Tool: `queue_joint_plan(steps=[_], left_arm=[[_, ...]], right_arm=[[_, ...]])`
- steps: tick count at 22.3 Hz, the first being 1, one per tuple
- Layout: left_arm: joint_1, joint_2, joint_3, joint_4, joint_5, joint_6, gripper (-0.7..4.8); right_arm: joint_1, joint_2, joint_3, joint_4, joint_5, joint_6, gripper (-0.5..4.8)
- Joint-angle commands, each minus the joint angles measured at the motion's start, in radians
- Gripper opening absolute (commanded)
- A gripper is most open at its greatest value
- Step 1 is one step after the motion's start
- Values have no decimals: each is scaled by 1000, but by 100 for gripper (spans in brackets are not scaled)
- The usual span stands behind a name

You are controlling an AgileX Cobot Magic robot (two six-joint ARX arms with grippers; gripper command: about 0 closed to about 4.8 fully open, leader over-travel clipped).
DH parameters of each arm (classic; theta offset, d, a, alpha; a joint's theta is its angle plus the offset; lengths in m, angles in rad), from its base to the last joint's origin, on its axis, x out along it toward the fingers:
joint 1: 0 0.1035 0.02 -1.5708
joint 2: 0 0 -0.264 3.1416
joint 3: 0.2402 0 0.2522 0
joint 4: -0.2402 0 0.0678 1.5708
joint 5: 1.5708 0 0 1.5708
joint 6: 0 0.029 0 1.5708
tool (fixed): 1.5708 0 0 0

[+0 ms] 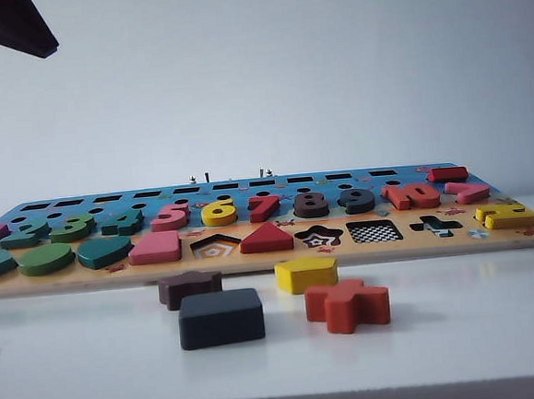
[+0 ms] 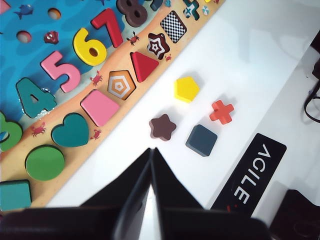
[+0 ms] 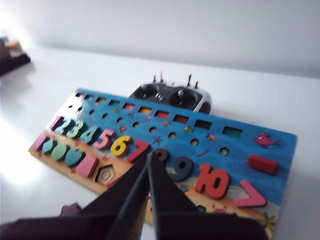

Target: Insert the cube into the slot.

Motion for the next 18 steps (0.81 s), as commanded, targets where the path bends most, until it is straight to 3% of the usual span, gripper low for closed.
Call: queue_joint_plan(steps=[1, 6, 10, 15, 18], left_arm=[[0, 9, 5, -5, 8, -8, 17], [0, 21, 5, -9, 7, -9, 17], [1, 24, 5, -9, 3, -6, 17], [1, 24, 5, -8, 4, -7, 17], [1, 24, 5, -7, 4, -6, 17]], right_arm=[[82, 112, 88, -118, -9, -121, 12], [209, 326, 271, -340, -63, -349, 87], [243, 454, 379, -423, -175, -491, 208], [247, 560, 432, -432, -296, -538, 348], [247, 641, 433, -444, -295, -546, 346]])
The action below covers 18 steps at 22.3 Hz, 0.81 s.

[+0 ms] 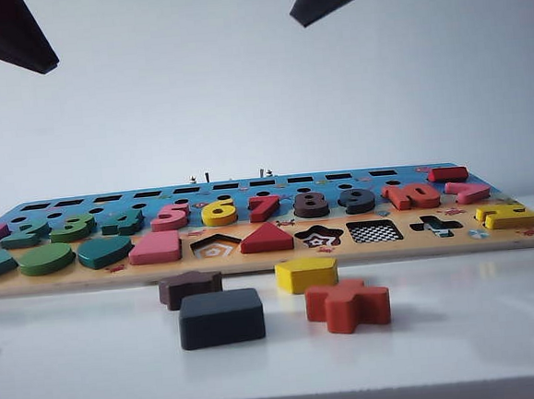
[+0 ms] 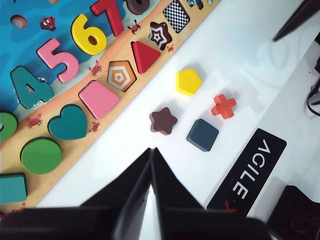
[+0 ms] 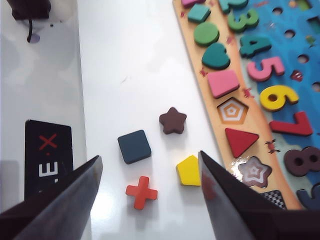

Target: Insert the cube into the slot.

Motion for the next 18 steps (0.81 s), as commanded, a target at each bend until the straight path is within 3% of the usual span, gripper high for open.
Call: queue_joint_plan(steps=[1, 12, 18], left_arm=[[0, -3, 5, 8, 5, 1, 17], [0, -3, 3, 17, 5, 1, 17], [0, -3, 3, 16, 5, 1, 17]], right_arm=[[4, 63, 4, -12, -5, -18, 344], [48, 186, 1, -2, -12, -216, 333], [68, 256, 1, 65, -23, -218, 333]])
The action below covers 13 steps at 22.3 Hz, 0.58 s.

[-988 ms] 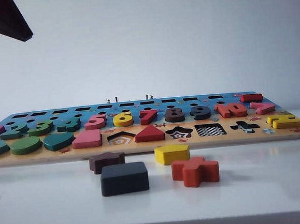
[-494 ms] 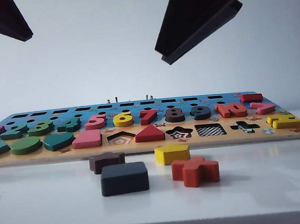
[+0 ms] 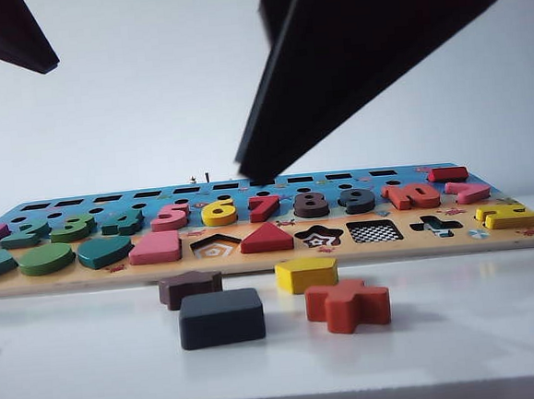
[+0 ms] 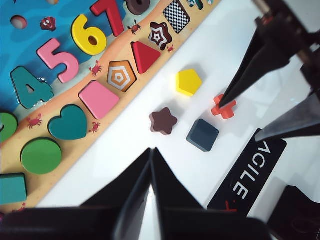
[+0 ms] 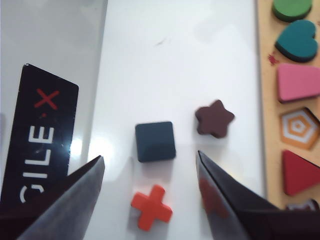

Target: Insert the cube into the slot.

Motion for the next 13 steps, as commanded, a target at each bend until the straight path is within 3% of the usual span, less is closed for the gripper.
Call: queue_joint_plan(steps=[1, 13], left_arm=[[0, -3, 4, 14, 5, 1, 17], [0, -3, 4, 14, 5, 1, 17]], right_arm=[[3, 26, 3, 37, -9, -6, 333], [5, 136, 3, 66, -10, 10, 333]])
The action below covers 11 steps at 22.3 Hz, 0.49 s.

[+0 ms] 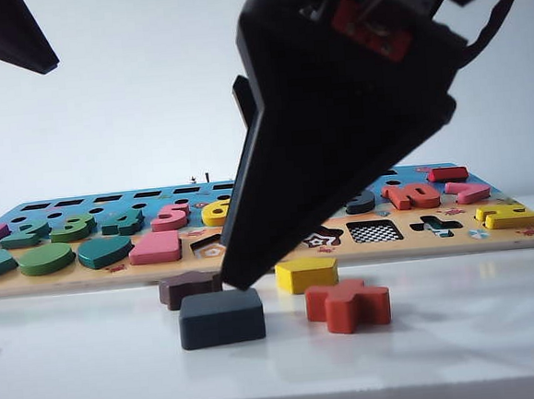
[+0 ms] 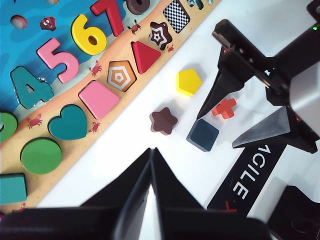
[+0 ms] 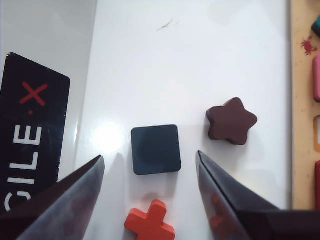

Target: Insert the cube into the slot.

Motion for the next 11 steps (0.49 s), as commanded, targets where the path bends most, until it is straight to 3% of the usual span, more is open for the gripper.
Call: queue_joint_plan(steps=[1, 11], left_arm=[[0, -2, 4, 14, 5, 1, 17], [0, -2, 4, 14, 5, 1, 17]], right_arm=[[8, 11, 2, 21, -6, 11, 333], [12, 40, 3, 55, -6, 30, 332]])
